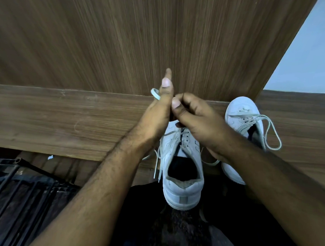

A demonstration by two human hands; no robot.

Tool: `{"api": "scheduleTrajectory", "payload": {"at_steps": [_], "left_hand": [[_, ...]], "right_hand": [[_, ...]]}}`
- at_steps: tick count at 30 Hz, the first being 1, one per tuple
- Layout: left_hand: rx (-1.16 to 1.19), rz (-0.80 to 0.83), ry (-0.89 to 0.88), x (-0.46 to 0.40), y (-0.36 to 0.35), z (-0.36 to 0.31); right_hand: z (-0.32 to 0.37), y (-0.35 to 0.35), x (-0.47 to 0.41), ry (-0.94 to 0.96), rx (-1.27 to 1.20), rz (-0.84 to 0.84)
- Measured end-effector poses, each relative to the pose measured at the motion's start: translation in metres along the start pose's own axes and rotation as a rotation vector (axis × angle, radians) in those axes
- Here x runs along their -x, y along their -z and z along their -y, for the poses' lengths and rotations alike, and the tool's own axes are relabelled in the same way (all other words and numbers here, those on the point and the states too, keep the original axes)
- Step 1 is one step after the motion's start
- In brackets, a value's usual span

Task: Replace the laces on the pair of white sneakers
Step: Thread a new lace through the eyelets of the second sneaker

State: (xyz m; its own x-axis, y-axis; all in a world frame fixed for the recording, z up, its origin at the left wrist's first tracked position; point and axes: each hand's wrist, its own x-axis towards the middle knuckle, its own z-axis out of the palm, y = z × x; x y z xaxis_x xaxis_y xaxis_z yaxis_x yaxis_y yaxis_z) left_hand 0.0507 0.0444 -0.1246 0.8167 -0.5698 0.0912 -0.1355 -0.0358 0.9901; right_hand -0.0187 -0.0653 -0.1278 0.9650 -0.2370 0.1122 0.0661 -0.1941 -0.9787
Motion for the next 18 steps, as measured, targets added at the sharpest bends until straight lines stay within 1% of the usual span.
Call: {"api": "scheduleTrajectory", "payload": {"at_steps": [3, 6, 9, 12, 13, 16, 17, 18], "left_hand": [[-0.086, 0.007, 0.02, -0.004, 0.0, 0.002], [-0.051, -0.007, 0.03, -0.003, 0.003, 0.002], [-0.05, 0.028, 0.025, -0.002, 0.002, 0.006], [-0.01, -0.02, -0.027, 0.004, 0.002, -0.001], [0.059, -0.066, -0.043, 0.003, 0.003, -0.003], [0.463, -0.183, -0.011, -0.004, 0.009, -0.011], [0.538, -0.219, -0.006, -0.006, 0.012, -0.011], [0.548, -0.263, 0.005, -0.006, 0.016, -0.011]], "right_hand": [[0.0, -0.003, 0.002, 0.042, 0.045, 0.014], [0.002, 0.001, 0.003, 0.045, 0.038, 0.075], [0.004, -0.001, 0.004, -0.034, -0.067, 0.145], [0.006, -0.003, 0.006, -0.121, -0.248, 0.166], [0.007, -0.002, 0.005, -0.136, -0.25, 0.131], [0.007, 0.008, -0.002, -0.119, -0.092, -0.028], [0.006, 0.013, -0.003, -0.105, -0.025, -0.07], [0.005, 0.016, -0.003, -0.097, 0.022, -0.103]]}}
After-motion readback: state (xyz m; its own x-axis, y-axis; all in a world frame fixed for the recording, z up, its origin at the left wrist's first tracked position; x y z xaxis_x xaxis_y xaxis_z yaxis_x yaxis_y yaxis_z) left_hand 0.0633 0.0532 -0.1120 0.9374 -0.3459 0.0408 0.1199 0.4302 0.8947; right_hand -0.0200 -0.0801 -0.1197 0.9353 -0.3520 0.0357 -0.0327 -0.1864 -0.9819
